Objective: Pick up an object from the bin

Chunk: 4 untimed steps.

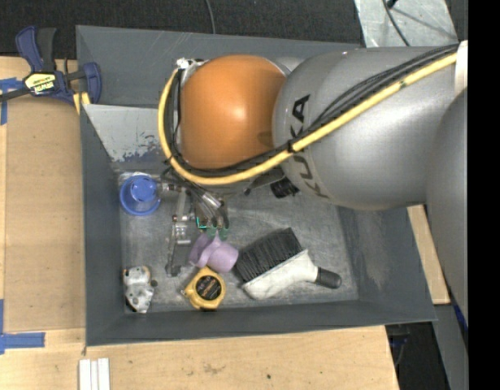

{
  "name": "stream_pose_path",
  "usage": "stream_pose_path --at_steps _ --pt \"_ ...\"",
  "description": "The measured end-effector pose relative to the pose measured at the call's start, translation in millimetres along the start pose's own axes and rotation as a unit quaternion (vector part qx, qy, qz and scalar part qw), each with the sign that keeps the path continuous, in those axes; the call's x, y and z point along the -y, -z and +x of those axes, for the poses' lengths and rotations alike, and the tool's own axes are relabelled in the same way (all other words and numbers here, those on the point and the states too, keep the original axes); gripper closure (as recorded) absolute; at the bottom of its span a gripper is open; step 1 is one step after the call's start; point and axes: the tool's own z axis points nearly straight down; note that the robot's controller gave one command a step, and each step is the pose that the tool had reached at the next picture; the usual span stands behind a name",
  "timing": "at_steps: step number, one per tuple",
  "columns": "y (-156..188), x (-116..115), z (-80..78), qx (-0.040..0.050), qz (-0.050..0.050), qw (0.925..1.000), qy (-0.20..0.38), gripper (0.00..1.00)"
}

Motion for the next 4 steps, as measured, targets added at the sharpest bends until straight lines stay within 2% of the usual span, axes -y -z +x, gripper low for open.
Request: stream_pose_path --at_steps 1,2,3,4 --pt "-37.5 25.7 14.0 0.0027 -0.001 0.9995 0.030 0.00" --pt "-49.8 34.0 18.3 0.0004 0.000 0.9993 0.037 0.00" --pt "-32.5 17.8 18.6 -0.0022 0.001 0.9968 0.080 0.00" --pt "-69.0 45.4 19.0 0.0045 -0.001 0.9895 0.144 0.00"
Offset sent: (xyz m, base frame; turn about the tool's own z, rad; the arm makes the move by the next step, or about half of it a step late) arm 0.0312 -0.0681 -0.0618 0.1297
